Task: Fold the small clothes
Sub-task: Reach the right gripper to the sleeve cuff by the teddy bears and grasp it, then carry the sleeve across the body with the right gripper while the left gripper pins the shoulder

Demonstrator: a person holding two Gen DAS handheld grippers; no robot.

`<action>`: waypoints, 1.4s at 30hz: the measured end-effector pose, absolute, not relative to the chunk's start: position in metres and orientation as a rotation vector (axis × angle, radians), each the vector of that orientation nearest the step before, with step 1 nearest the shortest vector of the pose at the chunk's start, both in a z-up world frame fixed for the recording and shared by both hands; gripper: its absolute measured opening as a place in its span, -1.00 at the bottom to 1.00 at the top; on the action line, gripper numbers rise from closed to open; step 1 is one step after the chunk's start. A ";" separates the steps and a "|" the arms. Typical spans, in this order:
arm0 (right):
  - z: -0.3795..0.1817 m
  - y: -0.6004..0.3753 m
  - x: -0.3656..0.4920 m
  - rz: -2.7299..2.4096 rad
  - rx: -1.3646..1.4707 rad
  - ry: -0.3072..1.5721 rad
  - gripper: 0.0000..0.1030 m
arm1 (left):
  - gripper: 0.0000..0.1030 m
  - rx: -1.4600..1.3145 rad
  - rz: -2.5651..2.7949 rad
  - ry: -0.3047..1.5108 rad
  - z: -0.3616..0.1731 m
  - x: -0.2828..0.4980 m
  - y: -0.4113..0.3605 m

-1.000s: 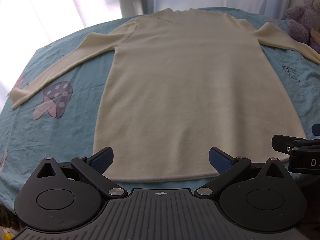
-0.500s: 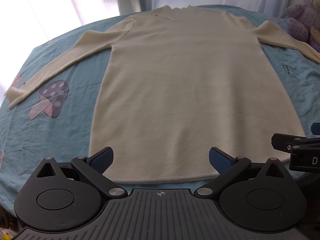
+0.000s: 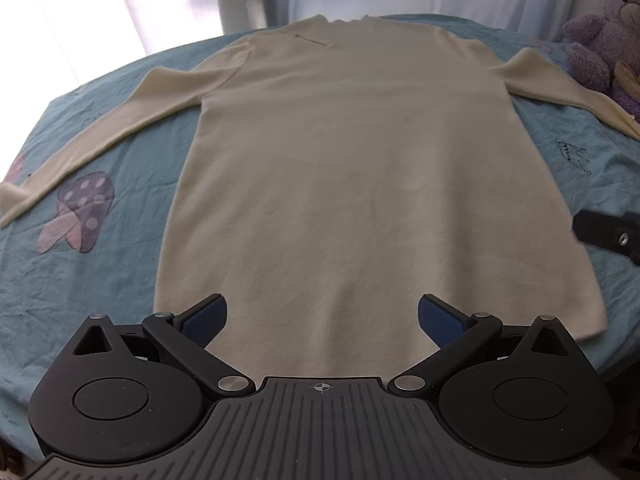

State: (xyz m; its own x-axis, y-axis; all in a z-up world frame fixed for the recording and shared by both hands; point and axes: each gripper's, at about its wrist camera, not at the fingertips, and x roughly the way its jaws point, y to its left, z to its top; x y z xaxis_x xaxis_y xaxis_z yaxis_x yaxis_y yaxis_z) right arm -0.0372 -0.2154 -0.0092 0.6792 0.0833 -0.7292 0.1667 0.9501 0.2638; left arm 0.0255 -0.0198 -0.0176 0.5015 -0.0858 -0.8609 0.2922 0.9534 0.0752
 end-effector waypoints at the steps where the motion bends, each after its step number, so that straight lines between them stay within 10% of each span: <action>1: -0.006 -0.222 -0.041 -0.056 0.302 0.753 0.92 | 1.00 0.216 -0.234 1.021 -0.018 0.028 -0.021; 5: -0.004 -0.249 -0.055 -0.169 0.153 0.444 0.92 | 1.00 0.182 -0.248 1.011 -0.018 0.045 -0.029; 13: -0.023 -0.373 0.002 -0.718 -0.129 0.555 0.84 | 1.00 0.126 -0.217 0.921 -0.017 0.101 -0.050; 18: -0.058 -0.456 0.035 -0.862 -0.322 0.768 0.00 | 1.00 0.025 -0.255 0.899 -0.027 0.138 -0.050; 23: -0.096 -0.486 0.058 -0.832 -0.420 0.972 -0.24 | 1.00 0.009 -0.287 0.893 -0.035 0.167 -0.056; 27: -0.092 -0.512 0.062 -0.821 -0.281 0.982 -0.96 | 1.00 0.009 -0.292 0.884 -0.035 0.174 -0.065; 42: 0.029 -0.396 0.094 0.160 0.455 0.601 -0.97 | 1.00 -0.197 -0.447 0.733 0.000 0.157 -0.079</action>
